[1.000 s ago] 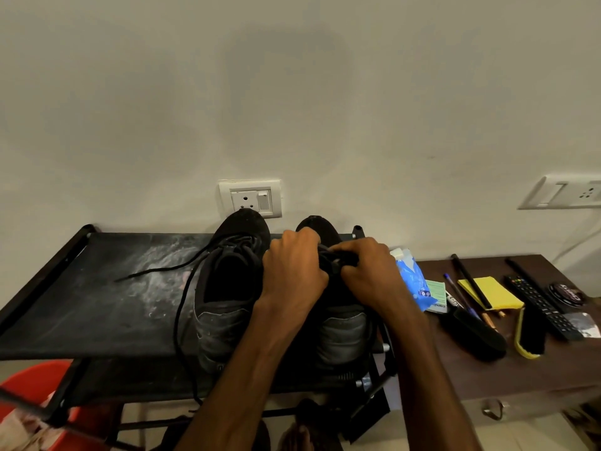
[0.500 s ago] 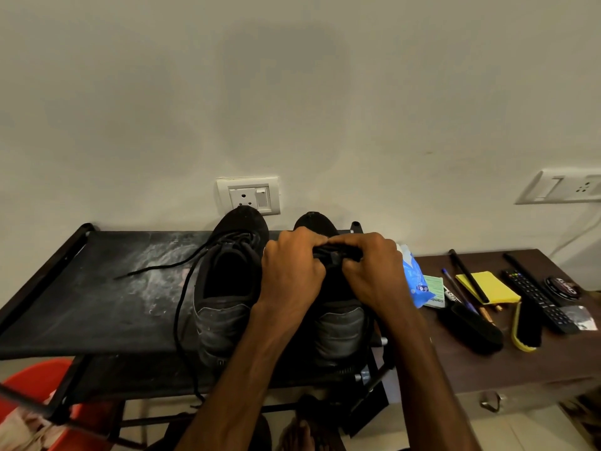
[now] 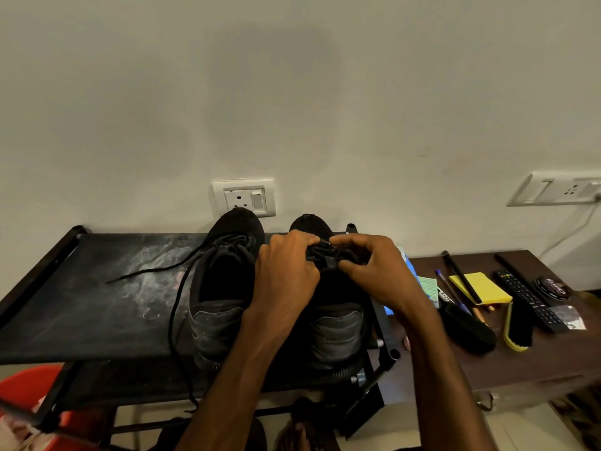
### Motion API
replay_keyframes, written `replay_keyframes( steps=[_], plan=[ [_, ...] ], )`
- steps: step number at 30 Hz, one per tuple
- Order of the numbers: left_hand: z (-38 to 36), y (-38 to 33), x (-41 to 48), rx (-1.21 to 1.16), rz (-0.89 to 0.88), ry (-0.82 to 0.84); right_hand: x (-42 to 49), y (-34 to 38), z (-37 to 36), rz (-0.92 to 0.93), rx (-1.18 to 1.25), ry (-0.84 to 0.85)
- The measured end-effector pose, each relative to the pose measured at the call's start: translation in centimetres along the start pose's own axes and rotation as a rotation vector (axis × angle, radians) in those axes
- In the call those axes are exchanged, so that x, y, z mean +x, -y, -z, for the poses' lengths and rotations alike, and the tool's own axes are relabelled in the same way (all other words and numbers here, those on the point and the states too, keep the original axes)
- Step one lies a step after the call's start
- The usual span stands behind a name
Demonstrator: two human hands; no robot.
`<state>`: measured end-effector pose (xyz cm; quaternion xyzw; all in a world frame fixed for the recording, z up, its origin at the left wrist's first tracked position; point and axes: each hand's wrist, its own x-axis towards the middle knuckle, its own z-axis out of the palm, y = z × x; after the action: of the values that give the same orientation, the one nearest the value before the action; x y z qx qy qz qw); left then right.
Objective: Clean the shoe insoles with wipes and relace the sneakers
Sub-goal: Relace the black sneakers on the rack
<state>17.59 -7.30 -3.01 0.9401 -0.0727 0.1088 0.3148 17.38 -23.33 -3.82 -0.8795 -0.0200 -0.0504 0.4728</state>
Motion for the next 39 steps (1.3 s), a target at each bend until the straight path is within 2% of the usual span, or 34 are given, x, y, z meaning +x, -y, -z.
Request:
replay_keyframes(
  steps=[3,6,10,13,18,32,39],
  plan=[
    [0.4,0.1,0.2,-0.025,0.011,0.061,-0.3,-0.5,1.2,-0.051,0.185,0.164],
    [1.0,0.0,0.1,-0.056,0.014,0.129,-0.6,-0.6,1.6,-0.036,0.223,0.210],
    [2.0,0.2,0.1,-0.071,0.003,0.183,-0.6,-0.7,1.8,0.063,0.073,0.070],
    [2.4,0.7,0.1,-0.105,0.033,0.166,-0.6,-1.0,2.0,0.115,0.008,0.006],
    [3.5,0.5,0.1,-0.157,0.099,0.118,-0.9,-1.4,2.3,0.074,0.086,0.017],
    [4.4,1.2,0.2,-0.181,0.085,0.199,-0.9,-2.0,3.0,0.149,0.116,0.027],
    [4.3,1.1,0.3,-0.182,0.116,0.191,-0.7,-2.1,2.2,0.087,0.117,-0.017]
  ],
)
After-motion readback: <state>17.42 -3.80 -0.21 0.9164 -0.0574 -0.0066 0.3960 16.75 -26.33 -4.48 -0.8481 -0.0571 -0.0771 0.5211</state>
